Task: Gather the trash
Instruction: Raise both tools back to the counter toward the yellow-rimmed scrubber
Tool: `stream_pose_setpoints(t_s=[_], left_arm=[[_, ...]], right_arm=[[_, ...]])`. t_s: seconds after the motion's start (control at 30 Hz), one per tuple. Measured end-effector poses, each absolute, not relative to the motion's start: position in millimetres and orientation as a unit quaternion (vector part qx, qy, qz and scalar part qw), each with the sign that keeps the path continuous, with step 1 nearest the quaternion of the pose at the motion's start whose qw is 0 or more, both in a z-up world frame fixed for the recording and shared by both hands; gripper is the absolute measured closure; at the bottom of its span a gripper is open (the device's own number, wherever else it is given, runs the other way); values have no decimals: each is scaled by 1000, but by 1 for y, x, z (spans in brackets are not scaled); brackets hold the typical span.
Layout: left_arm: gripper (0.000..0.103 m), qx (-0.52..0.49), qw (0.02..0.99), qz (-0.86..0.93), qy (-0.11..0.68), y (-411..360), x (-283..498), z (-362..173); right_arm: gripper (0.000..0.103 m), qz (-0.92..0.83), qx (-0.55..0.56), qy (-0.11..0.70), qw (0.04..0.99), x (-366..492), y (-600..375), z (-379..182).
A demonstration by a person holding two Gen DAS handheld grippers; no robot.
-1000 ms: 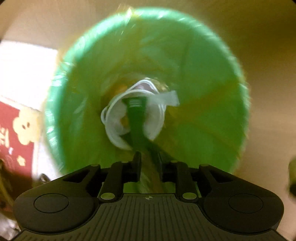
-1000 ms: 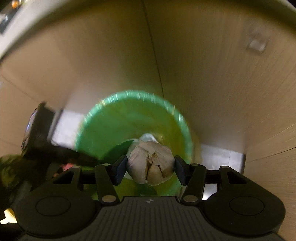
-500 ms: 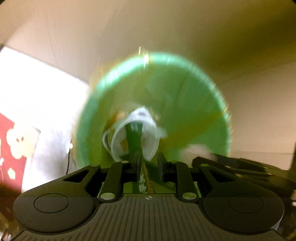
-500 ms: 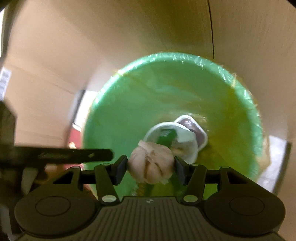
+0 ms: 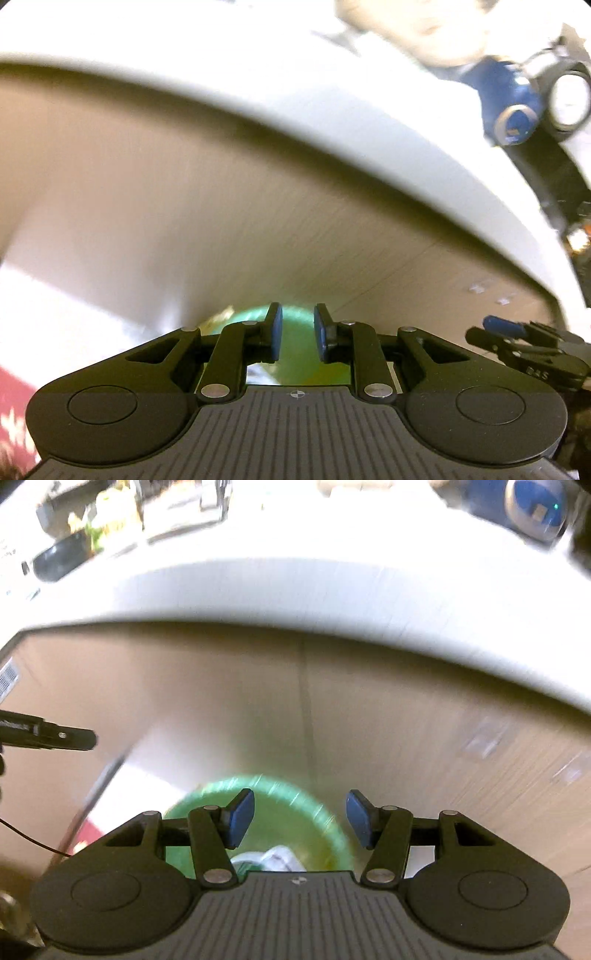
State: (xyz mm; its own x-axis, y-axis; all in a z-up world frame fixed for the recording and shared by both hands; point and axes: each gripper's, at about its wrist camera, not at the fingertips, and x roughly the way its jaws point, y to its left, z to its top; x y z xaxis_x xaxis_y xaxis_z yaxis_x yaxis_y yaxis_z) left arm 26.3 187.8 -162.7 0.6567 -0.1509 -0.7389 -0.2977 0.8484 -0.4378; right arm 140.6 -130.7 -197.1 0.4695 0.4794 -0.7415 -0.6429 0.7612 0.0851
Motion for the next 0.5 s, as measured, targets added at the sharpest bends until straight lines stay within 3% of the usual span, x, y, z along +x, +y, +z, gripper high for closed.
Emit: stream_pose_setpoints(t_s=[0.5], left_arm=[[82,-170,931,-107,305,125,113,-40]], right_arm=[[48,299,-100,236,919,169,-153,-96]])
